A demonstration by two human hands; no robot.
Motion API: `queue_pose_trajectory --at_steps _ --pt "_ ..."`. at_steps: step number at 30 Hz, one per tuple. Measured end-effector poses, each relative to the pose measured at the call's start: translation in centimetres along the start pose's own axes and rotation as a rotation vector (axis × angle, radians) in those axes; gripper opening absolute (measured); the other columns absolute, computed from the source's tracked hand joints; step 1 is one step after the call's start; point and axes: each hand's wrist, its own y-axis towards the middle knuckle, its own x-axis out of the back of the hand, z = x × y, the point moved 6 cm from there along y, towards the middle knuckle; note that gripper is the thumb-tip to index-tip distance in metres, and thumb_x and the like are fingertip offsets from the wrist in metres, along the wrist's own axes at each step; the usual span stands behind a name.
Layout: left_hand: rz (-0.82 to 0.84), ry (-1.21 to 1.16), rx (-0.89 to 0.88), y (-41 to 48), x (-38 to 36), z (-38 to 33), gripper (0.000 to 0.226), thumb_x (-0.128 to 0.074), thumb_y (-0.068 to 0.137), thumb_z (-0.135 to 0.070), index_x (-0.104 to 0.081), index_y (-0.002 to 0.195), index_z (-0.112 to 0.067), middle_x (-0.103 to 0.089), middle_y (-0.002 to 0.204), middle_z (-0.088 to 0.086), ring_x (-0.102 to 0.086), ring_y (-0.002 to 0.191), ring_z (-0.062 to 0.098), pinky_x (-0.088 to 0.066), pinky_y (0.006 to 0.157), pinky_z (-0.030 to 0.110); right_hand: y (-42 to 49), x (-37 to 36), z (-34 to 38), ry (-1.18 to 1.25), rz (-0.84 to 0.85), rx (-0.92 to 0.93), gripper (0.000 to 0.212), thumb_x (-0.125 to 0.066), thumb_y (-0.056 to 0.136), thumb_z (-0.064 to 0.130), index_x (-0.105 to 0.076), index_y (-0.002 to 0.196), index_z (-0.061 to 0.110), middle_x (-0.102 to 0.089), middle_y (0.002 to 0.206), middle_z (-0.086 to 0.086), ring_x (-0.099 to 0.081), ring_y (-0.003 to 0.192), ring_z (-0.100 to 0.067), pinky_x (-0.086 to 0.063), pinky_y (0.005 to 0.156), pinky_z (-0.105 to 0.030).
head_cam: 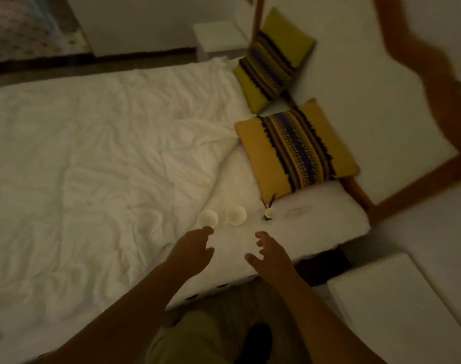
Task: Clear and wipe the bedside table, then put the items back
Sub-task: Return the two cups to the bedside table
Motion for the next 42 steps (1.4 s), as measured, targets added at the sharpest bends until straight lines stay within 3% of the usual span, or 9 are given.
queue_pose_trajectory --at_steps 5,10,19,23,28,34,36,39,42 --pt "-0.154 -0.036 0.156 4.0 -3.6 4.3 0.072 -0.065 0.088 -0.033 -0.029 0.148 -0.019 -0.046 0.145 0.004 -0.046 0.130 0.017 -0.029 0.108 0.025 7.3 -3.6 -2.5 -0.014 0.104 0.026 0.085 -0.072 0.084 0.036 -0.020 0.150 0.023 -0.035 0.148 -0.005 -0.040 0.134 -0.021 -0.037 0.107 -0.032" --pt "-0.235 -0.170 0.259 10.3 -9.4 8.9 0.101 -0.078 0.078 -0.030 -0.011 0.152 -0.018 -0.027 0.154 0.009 -0.032 0.140 0.023 -0.022 0.107 0.028 15.4 -6.4 -5.7 -0.067 -0.030 0.115 0.101 -0.077 0.080 0.031 -0.008 0.154 0.020 -0.022 0.155 -0.008 -0.028 0.141 -0.023 -0.030 0.108 -0.030" --pt "-0.308 -0.191 0.221 19.3 -15.3 15.3 0.125 -0.082 0.072 -0.038 0.016 0.149 -0.041 0.005 0.162 0.000 -0.006 0.149 0.026 -0.030 0.108 0.048 27.3 -12.0 -9.0 -0.172 -0.216 0.225 0.120 -0.083 0.073 0.032 0.006 0.154 0.033 -0.001 0.162 -0.008 -0.014 0.147 -0.032 -0.036 0.110 -0.045" --pt "-0.270 -0.091 0.193 21.2 -17.2 15.7 0.121 -0.081 0.071 -0.042 0.009 0.152 -0.038 -0.006 0.161 0.004 -0.018 0.146 0.030 -0.033 0.108 0.052 29.7 -13.7 -10.3 -0.191 -0.236 0.215 0.114 -0.080 0.075 0.034 0.001 0.154 0.030 -0.011 0.158 -0.011 -0.028 0.142 -0.035 -0.045 0.105 -0.047" --pt "-0.315 -0.068 0.250 23.1 -17.2 16.0 0.100 -0.081 0.073 -0.032 -0.016 0.149 -0.023 -0.031 0.141 0.005 -0.050 0.122 0.028 -0.053 0.093 0.044 30.4 -13.9 -11.1 -0.208 -0.260 0.171 0.106 -0.084 0.070 0.032 -0.015 0.151 0.026 -0.028 0.146 -0.009 -0.047 0.127 -0.031 -0.055 0.090 -0.047" --pt "-0.244 -0.026 0.225 22.7 -17.8 13.9 0.105 -0.086 0.067 -0.028 -0.020 0.147 -0.019 -0.035 0.137 0.007 -0.052 0.118 0.027 -0.053 0.093 0.043 24.9 -12.2 -14.1 -0.079 -0.221 0.172 0.103 -0.080 0.069 0.044 -0.018 0.150 0.028 -0.032 0.142 -0.002 -0.050 0.119 -0.019 -0.052 0.086 -0.026" --pt "-0.187 -0.019 0.203 21.0 -19.4 12.7 0.105 -0.086 0.066 -0.030 -0.021 0.147 -0.021 -0.034 0.136 0.004 -0.053 0.116 0.025 -0.052 0.091 0.037 22.8 -11.7 -16.2 -0.026 -0.202 0.136 0.103 -0.078 0.069 0.045 -0.016 0.150 0.033 -0.031 0.142 0.002 -0.048 0.120 -0.016 -0.053 0.086 -0.028" --pt "-0.092 -0.005 0.109 19.5 -22.4 8.2 0.102 -0.086 0.066 -0.032 -0.022 0.145 -0.025 -0.030 0.132 -0.005 -0.054 0.115 0.022 -0.047 0.085 0.025 19.0 -8.3 -20.6 0.072 -0.279 0.016 0.104 -0.078 0.067 0.049 -0.016 0.149 0.037 -0.030 0.140 0.006 -0.048 0.115 -0.011 -0.056 0.079 -0.024" --pt "0.031 -0.045 0.006 18.8 -25.8 2.6 0.101 -0.084 0.068 -0.033 -0.020 0.146 -0.027 -0.029 0.131 -0.008 -0.052 0.117 0.021 -0.049 0.086 0.028 15.0 -4.0 -25.0 0.117 -0.389 -0.095 0.103 -0.080 0.069 0.047 -0.016 0.150 0.036 -0.026 0.141 0.010 -0.044 0.113 -0.004 -0.045 0.079 -0.017"
